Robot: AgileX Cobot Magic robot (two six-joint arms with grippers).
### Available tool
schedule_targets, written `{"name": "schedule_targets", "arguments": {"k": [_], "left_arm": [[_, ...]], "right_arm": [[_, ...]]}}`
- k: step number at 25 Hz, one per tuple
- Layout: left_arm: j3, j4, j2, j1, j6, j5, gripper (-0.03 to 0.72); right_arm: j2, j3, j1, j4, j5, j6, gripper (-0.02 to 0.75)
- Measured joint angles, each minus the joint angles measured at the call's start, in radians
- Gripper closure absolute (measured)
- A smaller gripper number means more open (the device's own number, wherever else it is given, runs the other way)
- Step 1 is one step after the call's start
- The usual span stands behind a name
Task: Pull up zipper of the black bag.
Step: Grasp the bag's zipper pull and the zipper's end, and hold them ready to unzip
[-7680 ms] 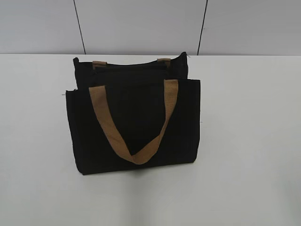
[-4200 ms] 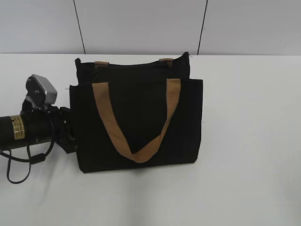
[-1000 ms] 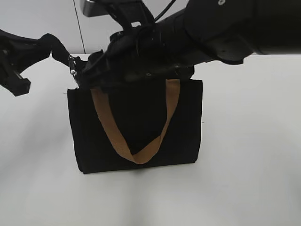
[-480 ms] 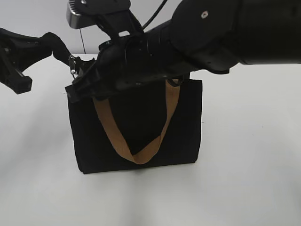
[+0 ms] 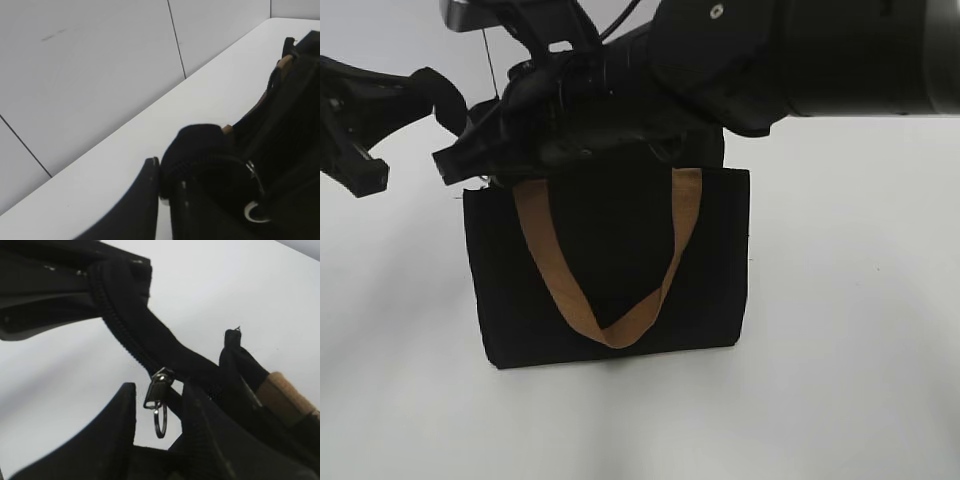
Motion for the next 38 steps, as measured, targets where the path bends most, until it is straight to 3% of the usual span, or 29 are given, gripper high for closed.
{"name": "schedule_targets", "arguments": {"k": [17, 33, 35, 38], "left_arm": [[-0.002, -0.038, 0.000, 0.000, 0.000, 0.055, 0.666], [-0.002, -0.036, 0.000, 0.000, 0.000, 0.018, 0.666], [-0.002, -0.036, 0.000, 0.000, 0.000, 0.018, 0.666], [-0.002, -0.035, 0.000, 0.000, 0.000, 0.008, 0.666]], "right_arm": [[-0.017, -0.006, 0.000, -0.020, 0.115, 0.011, 0.498], [0.033, -0.006, 0.000, -0.032, 0.003, 0.014, 0.500], [0.040, -0.006, 0.000, -0.032, -0.011, 0.019, 0.538], [0.049, -0.006, 0.000, -0.032, -0.023, 0.022, 0.689]]}}
